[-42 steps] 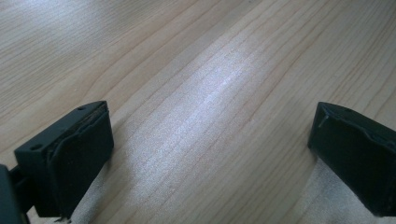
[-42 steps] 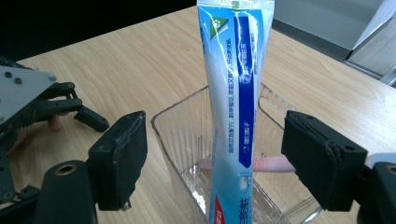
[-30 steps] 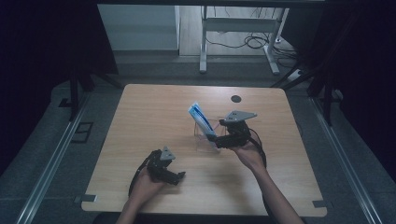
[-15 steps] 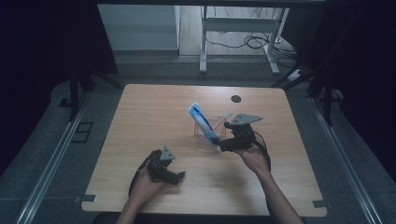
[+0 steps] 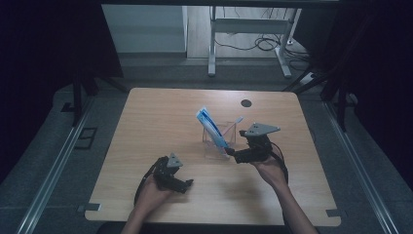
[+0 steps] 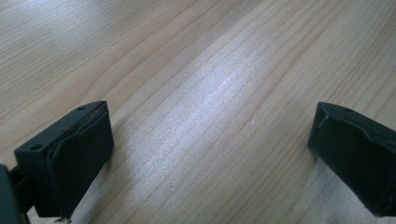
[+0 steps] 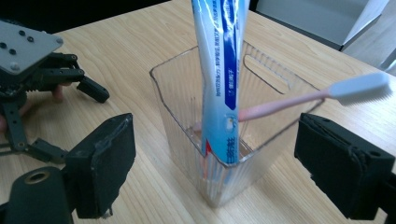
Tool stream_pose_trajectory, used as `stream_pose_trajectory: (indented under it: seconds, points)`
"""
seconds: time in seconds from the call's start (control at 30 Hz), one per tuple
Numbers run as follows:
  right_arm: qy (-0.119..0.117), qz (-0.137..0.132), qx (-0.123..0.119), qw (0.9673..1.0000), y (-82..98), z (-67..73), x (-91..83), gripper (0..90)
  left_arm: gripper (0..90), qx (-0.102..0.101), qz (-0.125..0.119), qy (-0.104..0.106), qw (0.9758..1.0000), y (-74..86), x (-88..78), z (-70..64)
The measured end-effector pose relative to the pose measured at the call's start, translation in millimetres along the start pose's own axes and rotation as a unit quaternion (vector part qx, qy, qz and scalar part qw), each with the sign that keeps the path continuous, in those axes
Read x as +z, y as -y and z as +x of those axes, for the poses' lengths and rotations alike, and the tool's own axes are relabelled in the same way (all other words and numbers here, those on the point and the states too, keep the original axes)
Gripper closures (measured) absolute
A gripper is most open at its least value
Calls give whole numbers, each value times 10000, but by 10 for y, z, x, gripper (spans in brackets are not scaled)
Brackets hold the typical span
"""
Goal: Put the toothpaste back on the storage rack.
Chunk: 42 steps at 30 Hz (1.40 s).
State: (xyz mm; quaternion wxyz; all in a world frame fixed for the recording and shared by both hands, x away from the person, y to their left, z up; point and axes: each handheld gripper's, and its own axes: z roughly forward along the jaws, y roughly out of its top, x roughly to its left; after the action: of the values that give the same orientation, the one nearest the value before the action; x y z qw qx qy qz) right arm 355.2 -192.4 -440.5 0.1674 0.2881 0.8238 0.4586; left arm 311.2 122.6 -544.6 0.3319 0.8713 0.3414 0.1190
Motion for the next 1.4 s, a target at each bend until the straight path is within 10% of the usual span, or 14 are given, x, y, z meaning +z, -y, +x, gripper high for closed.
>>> stream_pose_trajectory:
  seconds: [1.4]
  points:
    - [401, 193, 399, 9982, 728, -231, -451, 85, 2, -40, -24, 1, 10000, 1, 3, -6]
